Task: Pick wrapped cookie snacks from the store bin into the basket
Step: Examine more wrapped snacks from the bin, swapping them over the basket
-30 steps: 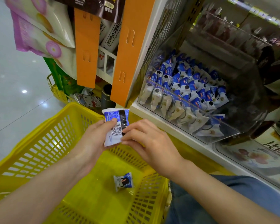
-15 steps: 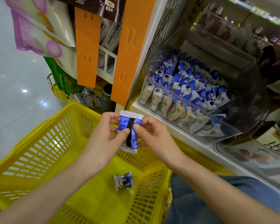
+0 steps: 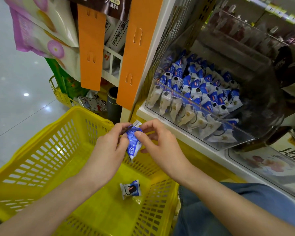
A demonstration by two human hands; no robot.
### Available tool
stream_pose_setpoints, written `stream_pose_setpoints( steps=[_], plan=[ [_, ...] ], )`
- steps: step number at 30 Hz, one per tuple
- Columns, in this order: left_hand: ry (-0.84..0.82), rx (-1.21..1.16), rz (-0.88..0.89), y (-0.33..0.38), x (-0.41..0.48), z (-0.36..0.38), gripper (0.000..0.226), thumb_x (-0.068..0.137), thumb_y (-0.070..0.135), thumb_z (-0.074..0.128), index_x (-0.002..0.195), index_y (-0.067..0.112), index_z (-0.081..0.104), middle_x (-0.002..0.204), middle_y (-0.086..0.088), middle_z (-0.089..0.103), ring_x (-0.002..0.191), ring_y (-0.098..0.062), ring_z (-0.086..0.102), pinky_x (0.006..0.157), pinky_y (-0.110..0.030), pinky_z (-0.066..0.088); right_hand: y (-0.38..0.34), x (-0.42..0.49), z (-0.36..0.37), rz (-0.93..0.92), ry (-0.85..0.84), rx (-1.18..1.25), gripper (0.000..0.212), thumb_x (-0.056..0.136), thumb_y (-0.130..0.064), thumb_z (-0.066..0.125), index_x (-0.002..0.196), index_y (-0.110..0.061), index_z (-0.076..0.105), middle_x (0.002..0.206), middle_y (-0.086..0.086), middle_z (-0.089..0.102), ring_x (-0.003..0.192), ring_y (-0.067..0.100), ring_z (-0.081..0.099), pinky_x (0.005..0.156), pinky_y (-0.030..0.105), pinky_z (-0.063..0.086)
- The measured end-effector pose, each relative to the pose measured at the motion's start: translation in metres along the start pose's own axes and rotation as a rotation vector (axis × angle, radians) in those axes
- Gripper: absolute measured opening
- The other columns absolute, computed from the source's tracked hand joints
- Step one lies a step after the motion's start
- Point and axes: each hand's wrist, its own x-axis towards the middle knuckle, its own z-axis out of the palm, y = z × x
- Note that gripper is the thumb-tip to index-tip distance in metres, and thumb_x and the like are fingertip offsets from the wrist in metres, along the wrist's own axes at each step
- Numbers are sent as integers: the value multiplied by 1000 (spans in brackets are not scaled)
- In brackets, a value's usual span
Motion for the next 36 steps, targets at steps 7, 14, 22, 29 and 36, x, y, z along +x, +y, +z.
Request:
stream_pose_setpoints(
  steps=[7,14,22,29,36],
  plan=[
    [23,72,40,0,0,0,26,97,13,43,112,22,62,87,4,70,76,-13,67,69,-40,56,-3,-2,4,167,-165,215,30,91,-18,56,116,-22,40,113,-6,55,89,21,67,70,28,56],
    [-8,-71,-39,4,2,-3,28,97,14,43,100,35,62,88,13,69,79,-9,68,69,-33,58,-4,-2,5,148,-136,223,33,91,-18,55,120,-21,40,119,-5,54,95,22,65,75,33,56],
    [-207,-565,-343,16,2,2,30,81,35,51,107,21,59,91,2,68,80,-8,64,64,-21,52,3,2,-4,8,1,-3,45,79,-29,70,108,-36,38,102,-14,55,94,-9,55,79,11,47],
    [-133,-470,-343,21,4,3,27,92,3,49,117,12,54,92,-3,68,72,-8,65,61,-17,52,0,1,-6,-15,-129,-139,42,75,-26,74,109,-28,50,100,-11,62,92,-2,59,82,15,47],
    [-160,-611,-332,30,11,1,18,90,21,52,105,15,62,90,-3,73,81,-14,68,65,-21,53,-5,9,-20,44,-10,58,33,69,-23,78,94,-30,57,96,-4,68,90,22,65,78,37,56]
  ],
)
